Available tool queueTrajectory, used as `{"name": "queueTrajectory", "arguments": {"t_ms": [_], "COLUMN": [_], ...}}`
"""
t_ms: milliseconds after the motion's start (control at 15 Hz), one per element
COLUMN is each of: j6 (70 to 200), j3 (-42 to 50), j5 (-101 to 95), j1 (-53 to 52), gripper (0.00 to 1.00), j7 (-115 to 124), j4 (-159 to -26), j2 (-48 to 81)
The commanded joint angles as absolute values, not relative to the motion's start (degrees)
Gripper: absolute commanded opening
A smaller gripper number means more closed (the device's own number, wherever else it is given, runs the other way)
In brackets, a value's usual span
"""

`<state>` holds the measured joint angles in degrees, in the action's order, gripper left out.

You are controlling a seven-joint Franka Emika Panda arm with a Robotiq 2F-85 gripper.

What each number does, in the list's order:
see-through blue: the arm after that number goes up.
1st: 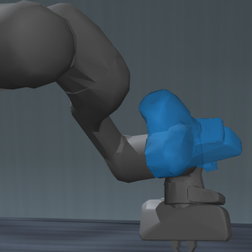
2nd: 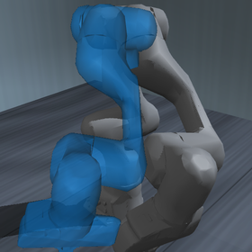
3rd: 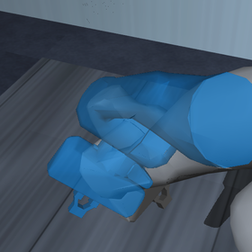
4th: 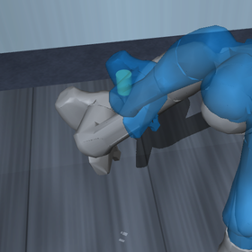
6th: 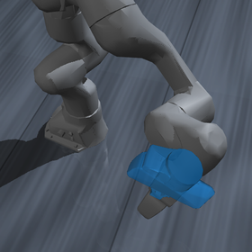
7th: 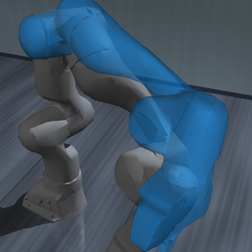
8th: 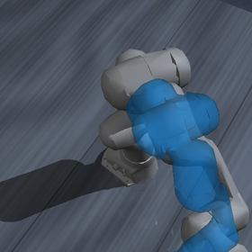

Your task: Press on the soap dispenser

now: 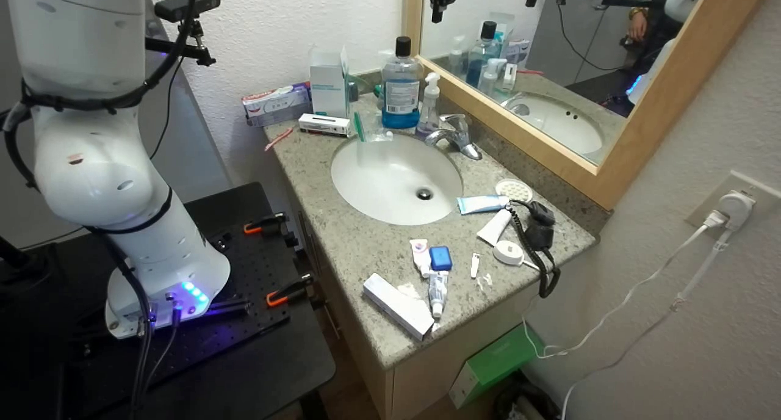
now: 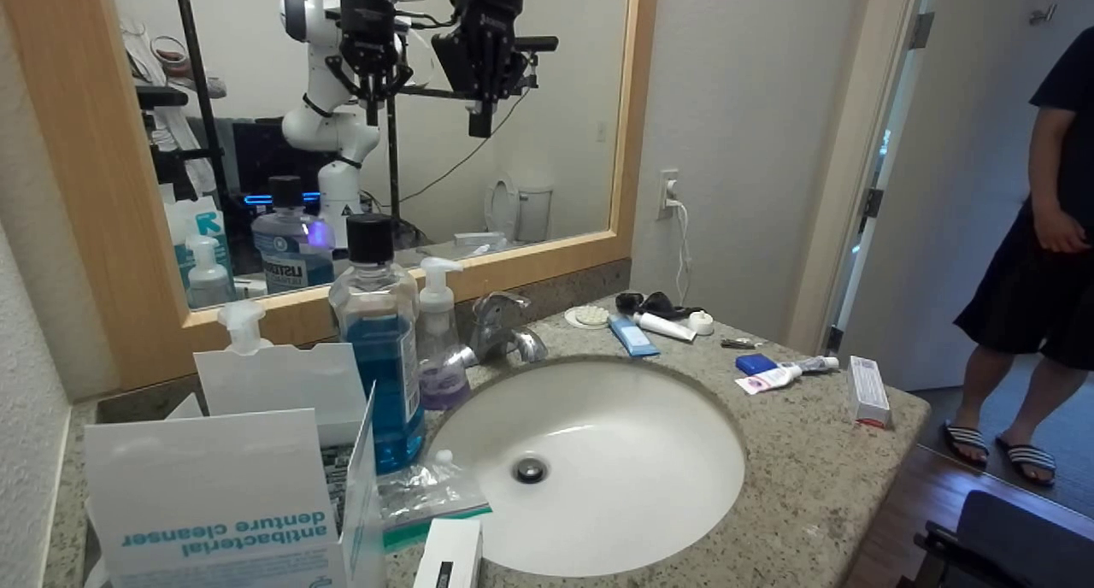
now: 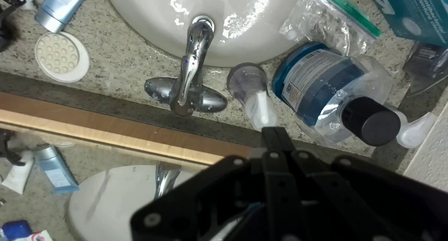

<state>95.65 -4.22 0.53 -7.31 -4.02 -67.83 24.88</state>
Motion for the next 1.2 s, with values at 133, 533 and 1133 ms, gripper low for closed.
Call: {"name": "queueTrajectory", "arguments": {"t_ms": [133, 533, 1133], "j6": [92.02, 91.05, 89.95], "j3": [-4.16, -4.02, -4.14], "j5": [-0.25, -0.35, 0.10], "j1": [-9.20, -10.48, -10.63], "gripper": [0.00, 0.00, 0.00], "j7": [-1.66, -0.17, -1.04], "j4": [-61.09, -59.00, -56.78], "j2": [28.94, 30.65, 33.90]}}
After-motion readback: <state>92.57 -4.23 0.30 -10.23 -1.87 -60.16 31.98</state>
